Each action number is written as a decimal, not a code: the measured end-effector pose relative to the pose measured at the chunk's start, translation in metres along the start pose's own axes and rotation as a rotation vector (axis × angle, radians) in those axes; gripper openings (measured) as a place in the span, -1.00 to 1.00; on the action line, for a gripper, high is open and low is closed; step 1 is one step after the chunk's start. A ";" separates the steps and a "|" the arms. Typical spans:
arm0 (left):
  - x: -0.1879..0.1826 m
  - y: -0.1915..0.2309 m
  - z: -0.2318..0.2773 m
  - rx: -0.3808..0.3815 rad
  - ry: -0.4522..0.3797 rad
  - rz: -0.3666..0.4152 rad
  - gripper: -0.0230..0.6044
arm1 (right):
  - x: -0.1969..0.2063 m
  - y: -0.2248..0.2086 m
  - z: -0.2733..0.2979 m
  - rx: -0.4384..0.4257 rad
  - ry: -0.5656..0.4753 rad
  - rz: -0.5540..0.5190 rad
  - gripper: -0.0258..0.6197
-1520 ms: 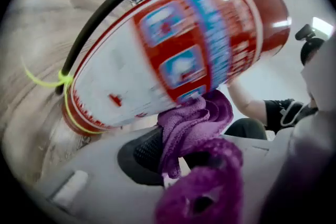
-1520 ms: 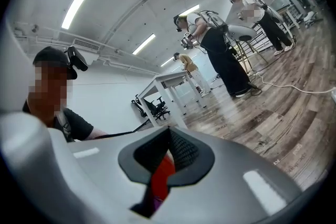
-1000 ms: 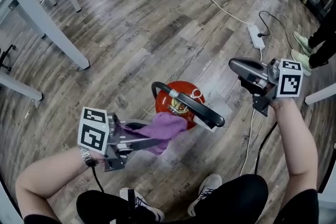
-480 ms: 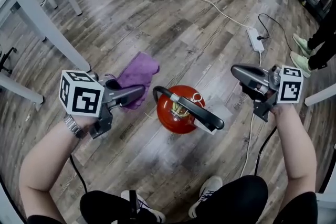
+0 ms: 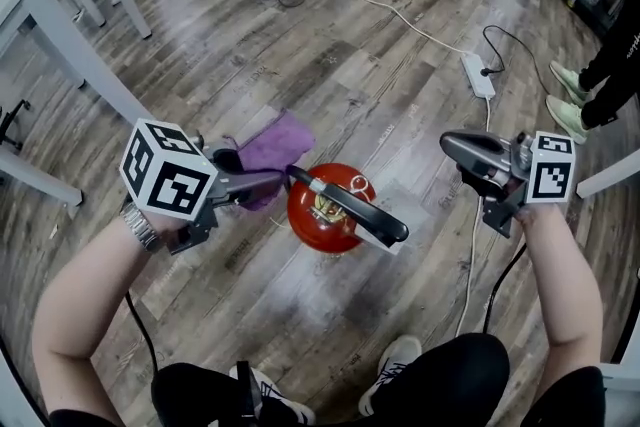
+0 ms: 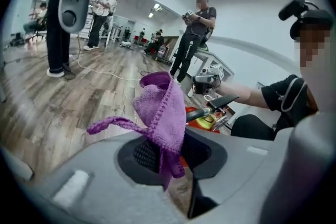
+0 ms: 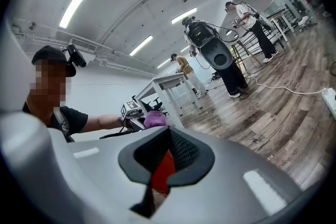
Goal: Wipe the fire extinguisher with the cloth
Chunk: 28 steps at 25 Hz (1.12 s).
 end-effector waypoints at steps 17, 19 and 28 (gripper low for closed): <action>-0.075 -0.155 0.075 -0.056 0.565 0.825 -0.66 | 0.002 -0.001 -0.026 0.008 -0.011 -0.008 -0.91; -0.076 -0.162 0.080 -0.038 0.557 0.859 -0.67 | 0.003 0.000 -0.025 0.008 -0.013 -0.006 -0.91; -0.073 -0.139 0.068 0.000 0.463 0.725 -0.67 | 0.001 0.005 -0.018 0.004 0.001 -0.019 -0.91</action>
Point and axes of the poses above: the fingertips, and each gripper's own axes: z forward along the fingers, y to its left, x out of its underside, the point moved 9 cm from there along -z, backward along the fingers, and after that the axes turned 12 degrees about x, right-handed, at the moved point
